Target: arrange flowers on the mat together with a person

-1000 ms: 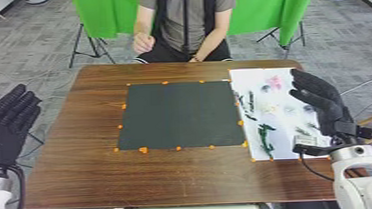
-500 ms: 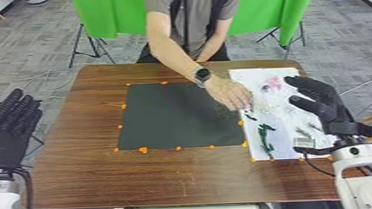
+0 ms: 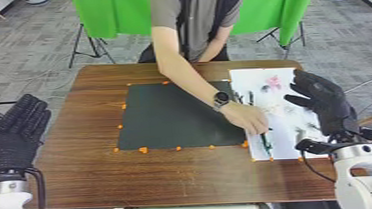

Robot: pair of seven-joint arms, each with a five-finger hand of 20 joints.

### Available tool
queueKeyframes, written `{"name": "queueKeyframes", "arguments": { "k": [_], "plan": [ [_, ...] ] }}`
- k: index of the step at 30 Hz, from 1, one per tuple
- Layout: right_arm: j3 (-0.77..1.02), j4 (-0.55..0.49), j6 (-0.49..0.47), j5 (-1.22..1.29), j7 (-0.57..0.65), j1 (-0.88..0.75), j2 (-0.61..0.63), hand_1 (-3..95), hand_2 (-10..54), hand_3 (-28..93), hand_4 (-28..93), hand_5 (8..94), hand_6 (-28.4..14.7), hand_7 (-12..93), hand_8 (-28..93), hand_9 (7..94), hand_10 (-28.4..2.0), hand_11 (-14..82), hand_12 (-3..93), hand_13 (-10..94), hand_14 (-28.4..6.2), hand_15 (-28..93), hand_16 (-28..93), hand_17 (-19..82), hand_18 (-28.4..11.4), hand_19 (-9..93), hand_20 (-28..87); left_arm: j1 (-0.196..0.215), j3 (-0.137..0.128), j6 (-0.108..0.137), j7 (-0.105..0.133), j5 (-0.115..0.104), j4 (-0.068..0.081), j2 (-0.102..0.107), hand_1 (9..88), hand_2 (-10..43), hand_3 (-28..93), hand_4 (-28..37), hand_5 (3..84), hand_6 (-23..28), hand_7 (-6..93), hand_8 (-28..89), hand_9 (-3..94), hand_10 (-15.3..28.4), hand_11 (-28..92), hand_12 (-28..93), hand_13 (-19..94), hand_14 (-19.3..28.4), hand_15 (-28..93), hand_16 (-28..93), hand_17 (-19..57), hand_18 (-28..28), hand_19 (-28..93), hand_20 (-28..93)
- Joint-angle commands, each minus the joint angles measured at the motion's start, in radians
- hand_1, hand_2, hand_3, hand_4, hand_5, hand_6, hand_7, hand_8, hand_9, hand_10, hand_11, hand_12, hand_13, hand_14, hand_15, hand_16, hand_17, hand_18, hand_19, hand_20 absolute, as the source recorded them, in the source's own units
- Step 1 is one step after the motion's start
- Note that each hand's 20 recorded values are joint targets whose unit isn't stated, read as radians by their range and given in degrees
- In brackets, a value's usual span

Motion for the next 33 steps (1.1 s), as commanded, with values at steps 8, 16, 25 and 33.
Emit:
{"name": "queueKeyframes", "arguments": {
  "k": [8, 16, 25, 33],
  "plan": [
    [0.059, 0.001, -0.08, 0.192, -0.009, -0.019, -0.008, 20.0, -0.4, 74, -22, 43.8, -2.3, 16, -11, 41.3, -17.7, 5.4, 16.1, 36, -14.6, 10, 21, 21, -21.9, 32, 12, 0.015, 0.007, -0.018, 0.005, 0.001, -0.001, -0.017, 23.6, 8.3, 71, -28.3, 56.4, 12.3, 46.5, -11, 38.2, 15.6, 14, 10, 25, 12.3, 20, -5, -2.0, 9.1, 21, 10],
    [0.043, -0.042, 0.127, 0.001, 0.079, -0.043, 0.014, 22.4, 6.3, 74, -22, 48.2, -2.5, 19, -12, 47.1, -16.9, 9.7, 15.6, 41, -14.3, 16, 20, 19, -19.4, 35, 14, 0.018, 0.012, -0.006, 0.012, -0.003, -0.004, -0.013, 23.6, 8.4, 71, -28.3, 56.5, 12.5, 41.6, -12, 38.4, 15.5, 15, 10, 25, 12.3, 20, -6, -2.1, 9.2, 22, 10],
    [0.088, -0.054, 0.109, -0.137, 0.105, -0.073, 0.011, 22.9, 3.7, 76, -23, 48.0, -2.2, 20, -13, 46.6, -16.3, 9.9, 15.4, 40, -13.6, 17, 18, 17, -17.8, 36, 14, 0.028, -0.002, 0.005, 0.018, -0.005, -0.015, -0.013, 23.8, 8.6, 71, -28.3, 56.8, 13.0, 37.3, -11, 38.8, 15.6, 15, 10, 26, 12.3, 21, -6, -2.2, 9.3, 22, 10],
    [0.099, -0.059, 0.138, -0.246, 0.152, -0.094, 0.01, 23.5, 2.2, 76, -23, 46.7, -2.1, 20, -13, 44.6, -16.5, 9.3, 15.7, 37, -13.5, 17, 19, 16, -17.3, 35, 13, 0.023, 0.001, 0.008, 0.013, -0.006, -0.015, -0.014, 24.0, 8.8, 71, -28.3, 53.8, 10.5, 27.6, -10, 38.6, 15.4, 15, 10, 26, 12.8, 21, -6, -2.3, 9.4, 22, 10]
  ]
}}
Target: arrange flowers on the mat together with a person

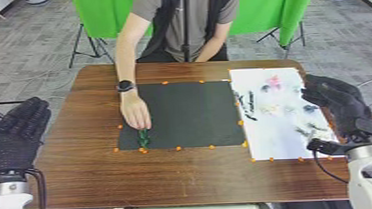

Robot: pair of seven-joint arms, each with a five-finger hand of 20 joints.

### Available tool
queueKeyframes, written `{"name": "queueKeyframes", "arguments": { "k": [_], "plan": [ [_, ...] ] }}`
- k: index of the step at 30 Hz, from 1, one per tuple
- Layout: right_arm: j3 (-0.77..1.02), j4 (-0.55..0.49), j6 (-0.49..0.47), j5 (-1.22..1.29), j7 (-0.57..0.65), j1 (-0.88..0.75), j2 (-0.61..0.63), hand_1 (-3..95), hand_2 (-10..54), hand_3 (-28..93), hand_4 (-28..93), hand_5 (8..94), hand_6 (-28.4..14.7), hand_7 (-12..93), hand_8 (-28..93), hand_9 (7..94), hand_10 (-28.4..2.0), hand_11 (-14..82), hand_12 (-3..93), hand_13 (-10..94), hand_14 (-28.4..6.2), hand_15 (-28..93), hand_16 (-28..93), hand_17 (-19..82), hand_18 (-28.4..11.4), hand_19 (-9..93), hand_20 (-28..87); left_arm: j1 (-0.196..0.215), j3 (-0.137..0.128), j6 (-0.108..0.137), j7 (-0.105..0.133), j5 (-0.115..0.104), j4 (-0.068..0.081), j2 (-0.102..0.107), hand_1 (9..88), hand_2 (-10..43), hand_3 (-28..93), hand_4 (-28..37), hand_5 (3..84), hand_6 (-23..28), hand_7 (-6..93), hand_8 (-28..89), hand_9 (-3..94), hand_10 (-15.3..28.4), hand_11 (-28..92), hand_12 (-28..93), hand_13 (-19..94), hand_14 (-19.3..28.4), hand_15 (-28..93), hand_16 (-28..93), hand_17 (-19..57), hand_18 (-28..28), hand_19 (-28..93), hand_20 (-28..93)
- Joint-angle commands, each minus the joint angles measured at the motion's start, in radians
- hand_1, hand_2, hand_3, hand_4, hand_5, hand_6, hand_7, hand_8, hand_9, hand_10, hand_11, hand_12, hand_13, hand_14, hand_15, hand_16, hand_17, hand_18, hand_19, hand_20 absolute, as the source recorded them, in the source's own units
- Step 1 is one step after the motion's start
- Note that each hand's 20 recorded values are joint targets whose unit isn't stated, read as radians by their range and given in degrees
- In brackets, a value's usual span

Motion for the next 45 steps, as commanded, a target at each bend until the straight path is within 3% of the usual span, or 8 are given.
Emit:
{"name": "queueKeyframes", "arguments": {
  "k": [1, 8, 13, 19, 28, 30, 36, 45],
  "plan": [
    [0.015, -0.013, 0.069, -0.093, 0.053, -0.032, 0.005, 23.5, 2.1, 76, -23, 46.6, -2.2, 20, -13, 44.4, -16.5, 9.2, 15.8, 37, -13.4, 16, 19, 15, -17.4, 35, 13, 0.011, 0.003, 0.012, 0.004, -0.007, 0.002, -0.002, 24.0, 8.8, 71, -28.3, 53.5, 10.4, 26.9, -10, 38.6, 15.4, 15, 10, 26, 12.8, 21, -6, -2.3, 9.5, 22, 10],
    [0.081, -0.037, 0.009, -0.442, 0.205, -0.085, -0.008, 23.7, 0.6, 76, -23, 43.5, -2.4, 19, -12, 41.9, -16.8, 8.3, 16.1, 35, -13.9, 16, 19, 15, -17.7, 35, 14, 0.013, 0.004, 0.018, -0.011, 0.009, 0.001, -0.003, 24.2, 8.9, 71, -28.3, 52.6, 10.0, 24.7, -9, 38.5, 15.5, 15, 10, 26, 13.0, 21, -5, -2.5, 9.6, 23, 10],
    [-0.003, -0.037, 0.032, -0.79, 0.451, -0.042, 0.037, 24.0, -1.6, 76, -23, 41.0, -2.7, 18, -12, 40.5, -17.1, 7.7, 16.5, 34, -14.3, 16, 20, 14, -18.0, 37, 14, 0.014, 0.008, 0.017, -0.012, 0.008, 0.0, -0.001, 24.3, 9.0, 71, -28.3, 52.4, 10.0, 24.6, -9, 38.4, 15.4, 15, 10, 26, 13.3, 21, -5, -2.7, 9.7, 23, 10],
    [-0.04, -0.038, -0.022, -1.062, 0.636, -0.03, 0.06, 25.7, -8.6, 77, -23, 40.2, -7.2, 12, -9, 42.0, -17.4, 8.3, 16.8, 35, -14.0, 18, 20, 14, -18.2, 40, 13, 0.016, 0.006, 0.028, -0.01, 0.007, -0.004, -0.003, 24.5, 9.2, 71, -28.3, 49.4, 9.9, 24.1, -9, 37.6, 15.5, 15, 11, 26, 13.6, 22, -5, -2.9, 9.8, 23, 10],
    [-0.067, -0.04, -0.3, -1.151, 0.829, 0.032, 0.059, 25.3, -9.5, 77, -26, 44.2, -6.1, 14, -9, 39.6, -18.4, 9.1, 20.7, 26, -16.5, 26, 23, 10, -17.3, 44, 13, 0.022, 0.002, 0.033, -0.019, 0.016, -0.004, -0.014, 24.8, 9.4, 71, -28.3, 47.7, 9.5, 23.5, -10, 37.0, 15.6, 16, 11, 26, 14.1, 23, -5, -3.1, 10.0, 24, 10],
    [-0.065, -0.028, -0.328, -1.128, 0.849, 0.04, 0.056, 25.6, -9.5, 77, -27, 45.3, -5.9, 15, -9, 40.0, -18.7, 10.2, 21.6, 26, -17.1, 29, 23, 10, -17.6, 46, 14, 0.018, 0.01, 0.042, -0.02, 0.006, -0.001, -0.014, 24.8, 9.5, 71, -28.3, 47.8, 9.5, 23.6, -10, 37.0, 15.6, 16, 11, 26, 14.3, 23, -5, -3.2, 10.1, 24, 10],
    [-0.086, -0.003, -0.323, -1.123, 0.888, 0.05, 0.056, 26.2, -9.5, 76, -27, 48.6, -5.2, 19, -10, 44.9, -18.8, 21.3, 25.3, 31, -17.0, 44, 22, 12, -18.6, 51, 15, 0.026, -0.001, 0.03, -0.038, 0.02, -0.014, -0.022, 24.8, 9.7, 71, -28.3, 47.9, 9.5, 23.6, -10, 37.1, 15.8, 16, 12, 26, 14.7, 24, -5, -3.4, 10.2, 24, 10],
    [-0.123, 0.057, -0.358, -1.147, 0.925, 0.073, 0.052, 27.8, -9.5, 75, -27, 55.0, -3.9, 26, -12, 47.3, -18.4, 44.4, 35.8, 35, -18.5, 64, 30, 14, -19.9, 61, 21, 0.016, 0.008, 0.03, -0.04, 0.016, -0.011, -0.008, 25.0, 10.3, 70, -28.3, 47.9, 9.4, 23.5, -10, 37.1, 15.8, 17, 12, 26, 15.1, 25, -5, -3.6, 10.3, 25, 10]
  ]
}}
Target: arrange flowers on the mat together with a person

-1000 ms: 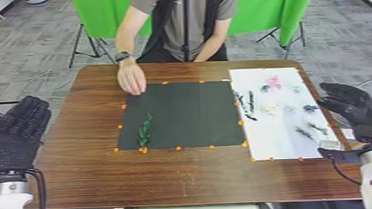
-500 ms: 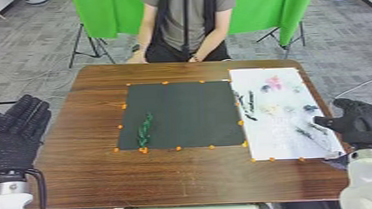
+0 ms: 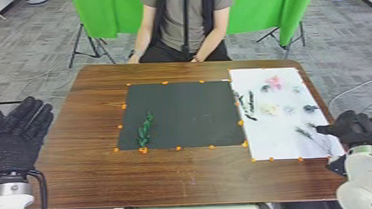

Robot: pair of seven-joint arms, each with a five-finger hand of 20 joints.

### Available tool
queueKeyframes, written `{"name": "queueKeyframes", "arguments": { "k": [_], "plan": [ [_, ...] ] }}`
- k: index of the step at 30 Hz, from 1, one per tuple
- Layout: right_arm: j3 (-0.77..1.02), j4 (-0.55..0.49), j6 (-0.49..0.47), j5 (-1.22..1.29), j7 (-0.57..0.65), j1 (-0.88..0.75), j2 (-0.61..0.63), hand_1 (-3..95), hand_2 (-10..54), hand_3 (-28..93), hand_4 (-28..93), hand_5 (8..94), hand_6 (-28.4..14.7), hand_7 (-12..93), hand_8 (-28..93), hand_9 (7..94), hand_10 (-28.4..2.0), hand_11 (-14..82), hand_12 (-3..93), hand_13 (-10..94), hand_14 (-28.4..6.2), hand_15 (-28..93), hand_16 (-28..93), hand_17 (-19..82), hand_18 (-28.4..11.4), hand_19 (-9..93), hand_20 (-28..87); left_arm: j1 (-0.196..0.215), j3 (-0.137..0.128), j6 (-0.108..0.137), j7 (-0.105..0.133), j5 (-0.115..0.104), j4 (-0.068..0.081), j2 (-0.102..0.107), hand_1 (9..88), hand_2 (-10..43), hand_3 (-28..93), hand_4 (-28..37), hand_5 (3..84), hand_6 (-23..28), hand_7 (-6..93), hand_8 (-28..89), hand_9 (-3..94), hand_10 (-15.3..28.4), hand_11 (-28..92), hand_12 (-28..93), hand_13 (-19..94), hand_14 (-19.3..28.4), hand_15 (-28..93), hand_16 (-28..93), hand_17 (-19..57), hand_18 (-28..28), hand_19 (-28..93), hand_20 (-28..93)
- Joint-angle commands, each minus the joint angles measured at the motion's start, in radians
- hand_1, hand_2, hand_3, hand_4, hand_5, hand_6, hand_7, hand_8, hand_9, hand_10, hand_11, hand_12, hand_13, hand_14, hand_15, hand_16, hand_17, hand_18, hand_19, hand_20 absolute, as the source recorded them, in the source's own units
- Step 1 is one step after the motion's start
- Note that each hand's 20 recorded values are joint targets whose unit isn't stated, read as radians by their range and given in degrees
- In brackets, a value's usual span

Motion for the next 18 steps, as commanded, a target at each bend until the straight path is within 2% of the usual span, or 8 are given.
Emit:
{"name": "queueKeyframes", "arguments": {
  "k": [1, 5, 6, 7, 12, 15, 16, 18],
  "plan": [
    [-0.019, 0.059, -0.029, -0.025, 0.033, 0.014, -0.001, 28.5, -9.5, 75, -27, 55.8, -3.5, 27, -12, 47.3, -18.5, 45.7, 36.4, 35, -18.5, 65, 31, 15, -20.1, 62, 22, 0.012, 0.008, 0.001, -0.01, 0.006, -0.001, 0.002, 25.0, 10.4, 70, -28.3, 47.9, 9.4, 23.5, -10, 37.1, 15.9, 17, 11, 26, 15.2, 25, -5, -3.6, 10.4, 25, 10],
    [-0.011, 0.077, -0.055, -0.006, 0.005, 0.012, -0.003, 31.4, -9.5, 75, -28, 58.0, -3.1, 27, -13, 47.8, -18.1, 48.2, 37.8, 36, -18.6, 66, 33, 15, -20.3, 63, 24, 0.014, 0.003, 0.007, -0.011, 0.005, -0.004, 0.001, 25.1, 10.5, 70, -28.3, 47.9, 9.4, 23.6, -10, 37.2, 15.7, 17, 12, 26, 15.2, 25, -5, -3.7, 10.3, 25, 10],
    [-0.014, 0.081, -0.077, -0.007, -0.008, 0.018, -0.001, 33.1, -9.5, 76, -28, 58.2, -2.9, 26, -13, 47.8, -18.0, 48.1, 37.7, 36, -18.3, 66, 33, 15, -20.1, 63, 24, 0.016, 0.001, 0.018, -0.005, 0.004, -0.006, 0.003, 25.1, 10.6, 70, -28.3, 47.9, 9.4, 23.6, -10, 37.2, 15.7, 17, 12, 26, 15.3, 25, -5, -3.7, 10.3, 25, 10],
    [-0.024, 0.09, -0.085, -0.012, -0.009, 0.027, 0.003, 35.1, -9.5, 75, -28, 58.8, -2.2, 25, -13, 47.6, -17.5, 47.0, 37.3, 35, -17.8, 65, 33, 15, -19.9, 62, 24, 0.017, -0.004, 0.019, 0.001, 0.007, -0.006, 0.002, 25.2, 10.6, 70, -28.3, 48.1, 9.4, 23.6, -10, 37.3, 15.7, 17, 12, 26, 15.4, 26, -5, -3.7, 10.3, 25, 10],
    [-0.054, 0.129, -0.057, 0.003, -0.014, 0.059, -0.008, 38.5, -9.5, 75, -28, 62.6, 0.1, 24, -14, 48.6, -16.5, 46.1, 36.6, 36, -16.9, 65, 34, 15, -19.5, 61, 24, 0.016, -0.012, 0.021, 0.004, 0.003, -0.007, 0.003, 25.6, 11.2, 70, -28.3, 48.4, 9.3, 23.4, -10, 37.7, 15.6, 17, 12, 26, 15.5, 26, -5, -3.8, 10.4, 25, 10],
    [-0.085, 0.144, -0.006, 0.022, 0.002, 0.084, -0.011, 43.9, -8.4, 70, -28, 63.8, -0.3, 30, -3, 51.7, -16.2, 47.3, 36.4, 39, -16.7, 66, 33, 17, -19.5, 62, 25, 0.016, -0.008, 0.035, 0.003, -0.013, -0.01, 0.002, 25.7, 11.3, 70, -28.3, 48.5, 9.3, 23.1, -10, 38.0, 15.6, 17, 12, 26, 15.5, 27, -5, -3.8, 10.5, 25, 10],
    [-0.094, 0.148, -0.001, 0.013, 0.007, 0.091, -0.012, 46.2, -7.6, 68, -28, 64.4, -0.6, 33, -1, 52.9, -15.8, 47.0, 37.3, 40, -16.4, 66, 33, 17, -19.5, 62, 25, 0.015, -0.006, 0.032, 0.005, -0.016, -0.007, 0.002, 25.6, 11.3, 70, -28.3, 48.6, 9.4, 22.9, -10, 38.0, 15.6, 17, 11, 26, 15.4, 27, -5, -3.8, 10.4, 25, 10],
    [-0.113, 0.154, 0.023, 0.004, 0.02, 0.105, -0.01, 49.4, -5.7, 68, -28, 65.5, -0.7, 38, 1, 56.4, -14.4, 41.9, 44.7, 43, -15.9, 66, 34, 18, -19.5, 63, 25, 0.016, -0.002, 0.039, 0.007, -0.019, -0.009, 0.003, 25.7, 11.3, 70, -28.3, 48.8, 9.4, 22.4, -10, 38.1, 15.6, 17, 11, 26, 15.5, 27, -5, -3.9, 10.5, 25, 10]
  ]
}}
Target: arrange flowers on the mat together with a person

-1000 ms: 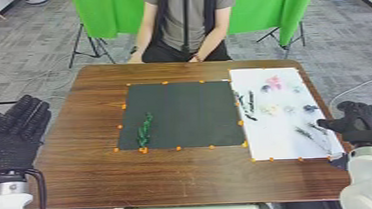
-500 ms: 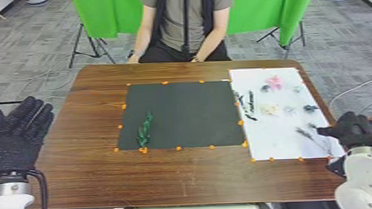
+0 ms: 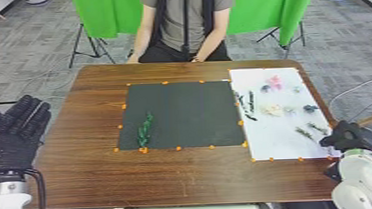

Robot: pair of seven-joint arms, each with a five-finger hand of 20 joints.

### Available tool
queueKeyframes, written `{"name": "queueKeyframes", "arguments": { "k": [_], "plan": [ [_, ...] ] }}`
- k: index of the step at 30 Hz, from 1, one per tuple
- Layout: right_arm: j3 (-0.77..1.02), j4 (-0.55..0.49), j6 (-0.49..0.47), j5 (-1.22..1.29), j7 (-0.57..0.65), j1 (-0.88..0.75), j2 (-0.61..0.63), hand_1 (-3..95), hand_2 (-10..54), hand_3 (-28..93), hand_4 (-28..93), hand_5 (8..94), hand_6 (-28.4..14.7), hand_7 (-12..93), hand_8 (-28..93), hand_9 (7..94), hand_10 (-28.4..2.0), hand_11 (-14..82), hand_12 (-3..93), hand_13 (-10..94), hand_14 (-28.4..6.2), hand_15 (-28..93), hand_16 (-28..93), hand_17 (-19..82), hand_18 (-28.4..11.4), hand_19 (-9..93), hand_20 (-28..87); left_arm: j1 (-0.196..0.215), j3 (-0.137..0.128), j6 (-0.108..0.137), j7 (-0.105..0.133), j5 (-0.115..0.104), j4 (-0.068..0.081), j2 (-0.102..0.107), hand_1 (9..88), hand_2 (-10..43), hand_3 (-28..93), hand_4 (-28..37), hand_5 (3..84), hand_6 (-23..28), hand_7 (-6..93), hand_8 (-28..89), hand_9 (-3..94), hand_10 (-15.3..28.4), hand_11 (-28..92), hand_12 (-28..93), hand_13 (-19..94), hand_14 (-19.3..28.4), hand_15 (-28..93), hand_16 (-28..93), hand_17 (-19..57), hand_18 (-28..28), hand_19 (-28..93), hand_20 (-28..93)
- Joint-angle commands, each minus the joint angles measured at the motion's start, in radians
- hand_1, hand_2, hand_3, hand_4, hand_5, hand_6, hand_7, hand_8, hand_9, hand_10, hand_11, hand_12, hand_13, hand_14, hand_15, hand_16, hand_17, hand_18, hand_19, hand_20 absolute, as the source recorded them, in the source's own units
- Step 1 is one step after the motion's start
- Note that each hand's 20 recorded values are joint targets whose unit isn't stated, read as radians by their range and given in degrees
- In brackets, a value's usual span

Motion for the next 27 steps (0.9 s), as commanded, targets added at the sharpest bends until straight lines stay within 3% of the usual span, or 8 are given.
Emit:
{"name": "queueKeyframes", "arguments": {
  "k": [1, 6, 16, 18, 22, 27],
  "plan": [
    [-0.062, 0.034, 0.091, 0.004, 0.035, 0.047, -0.006, 50.3, -5.0, 68, -28, 65.7, -0.6, 40, 3, 57.8, -13.7, 39.5, 48.2, 44, -15.6, 66, 34, 19, -19.5, 63, 25, 0.014, 0.013, 0.025, 0.006, -0.02, -0.001, 0.001, 25.7, 11.3, 70, -28.3, 48.9, 9.5, 21.9, -10, 38.1, 15.6, 17, 11, 26, 15.5, 27, -5, -3.9, 10.5, 25, 10],
    [-0.066, 0.008, 0.12, 0.012, 0.048, 0.048, -0.001, 51.6, -3.5, 70, -28, 64.9, 0.3, 46, 7, 62.3, -12.1, 39.3, 57.1, 47, -15.8, 70, 36, 21, -19.8, 67, 26, 0.019, 0.011, 0.027, 0.006, -0.022, -0.005, 0.0, 25.7, 11.5, 71, -28.3, 48.9, 9.6, 18.7, -9, 38.3, 15.6, 17, 11, 27, 15.6, 28, -5, -4.0, 10.6, 26, 11],
    [-0.123, -0.136, 0.221, 0.051, -0.006, 0.068, 0.045, 51.8, -4.0, 70, -26, 64.7, 0.3, 47, 7, 64.4, -11.7, 41.5, 59.2, 50, -15.8, 72, 38, 22, -20.7, 69, 28, 0.02, 0.008, 0.028, -0.002, -0.022, -0.004, 0.002, 26.1, 11.6, 71, -28.3, 48.9, 9.6, 17.1, -9, 38.6, 15.7, 17, 11, 27, 15.9, 29, -5, -4.0, 10.7, 26, 11],
    [-0.176, -0.147, 0.233, 0.033, -0.031, 0.108, 0.055, 52.3, -4.9, 70, -26, 65.1, 0.2, 47, 6, 64.8, -11.9, 41.4, 59.2, 50, -15.8, 72, 38, 22, -20.7, 69, 28, 0.029, 0.007, 0.04, 0.01, -0.034, -0.008, 0.01, 26.1, 11.6, 71, -28.3, 48.8, 9.6, 17.1, -9, 38.5, 15.8, 17, 11, 27, 16.1, 30, -5, -4.0, 10.8, 27, 11],
    [-0.332, -0.136, 0.306, 0.028, -0.047, 0.244, 0.058, 53.2, -6.8, 70, -26, 65.5, 0.5, 47, 6, 65.3, -11.6, 40.8, 59.0, 51, -15.6, 72, 38, 23, -20.8, 68, 28, 0.018, 0.017, 0.035, 0.008, -0.036, -0.003, 0.019, 26.0, 11.6, 71, -28.3, 48.6, 9.7, 16.8, -9, 38.7, 15.9, 17, 11, 28, 16.0, 31, -4, -4.0, 11.0, 27, 11],
    [-0.554, -0.079, 0.308, 0.03, -0.064, 0.435, -0.001, 53.4, -7.4, 70, -26, 65.9, 0.5, 47, 7, 65.8, -11.3, 40.7, 59.2, 52, -15.4, 71, 39, 23, -20.9, 68, 27, 0.008, 0.031, 0.036, 0.003, -0.036, 0.002, 0.025, 25.9, 11.6, 71, -28.3, 48.7, 9.7, 16.7, -8, 38.8, 15.9, 18, 11, 28, 16.0, 31, -4, -4.0, 11.1, 27, 11]
  ]
}}
